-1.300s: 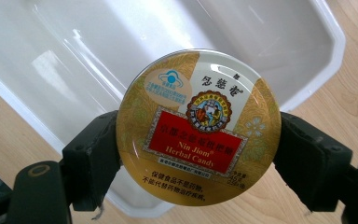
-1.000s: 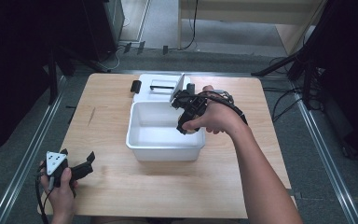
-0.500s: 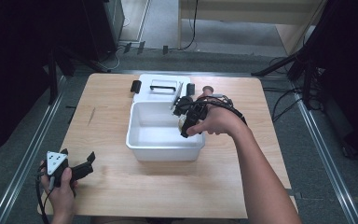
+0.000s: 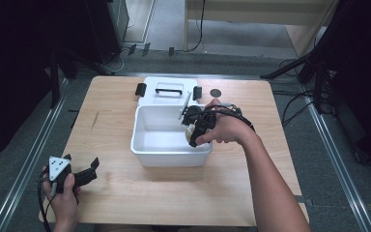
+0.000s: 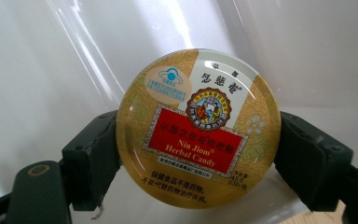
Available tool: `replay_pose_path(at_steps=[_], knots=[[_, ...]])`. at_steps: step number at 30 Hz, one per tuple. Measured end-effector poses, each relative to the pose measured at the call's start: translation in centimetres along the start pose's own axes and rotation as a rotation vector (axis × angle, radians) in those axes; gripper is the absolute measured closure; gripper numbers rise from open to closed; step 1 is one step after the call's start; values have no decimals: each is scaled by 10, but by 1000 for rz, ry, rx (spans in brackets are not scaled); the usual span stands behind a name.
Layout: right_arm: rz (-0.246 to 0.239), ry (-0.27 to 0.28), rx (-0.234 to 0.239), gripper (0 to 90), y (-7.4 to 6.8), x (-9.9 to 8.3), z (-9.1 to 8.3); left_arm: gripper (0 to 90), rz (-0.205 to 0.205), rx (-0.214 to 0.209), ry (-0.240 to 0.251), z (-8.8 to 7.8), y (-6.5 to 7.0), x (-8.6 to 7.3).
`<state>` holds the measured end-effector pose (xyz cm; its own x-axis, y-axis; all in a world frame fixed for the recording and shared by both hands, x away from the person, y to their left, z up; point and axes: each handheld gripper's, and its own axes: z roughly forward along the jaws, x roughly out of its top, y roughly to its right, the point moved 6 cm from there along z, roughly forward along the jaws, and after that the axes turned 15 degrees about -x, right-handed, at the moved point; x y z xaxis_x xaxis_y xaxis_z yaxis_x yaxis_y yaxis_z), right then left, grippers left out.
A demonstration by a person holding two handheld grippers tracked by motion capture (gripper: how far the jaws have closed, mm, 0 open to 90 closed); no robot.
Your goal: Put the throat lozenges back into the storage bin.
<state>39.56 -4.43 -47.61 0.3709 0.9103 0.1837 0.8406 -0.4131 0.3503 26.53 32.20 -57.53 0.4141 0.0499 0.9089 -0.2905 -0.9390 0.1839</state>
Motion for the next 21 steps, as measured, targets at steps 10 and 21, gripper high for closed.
replay_pose_path(at_steps=[10, 21], knots=[[-28, -29, -2, 202, -5, 1, 11, 0, 0, -5, -5, 0, 0, 0], [-51, -66, -14, 202, -12, 6, 23, 0, -3, -9, -8, 0, 0, 0]])
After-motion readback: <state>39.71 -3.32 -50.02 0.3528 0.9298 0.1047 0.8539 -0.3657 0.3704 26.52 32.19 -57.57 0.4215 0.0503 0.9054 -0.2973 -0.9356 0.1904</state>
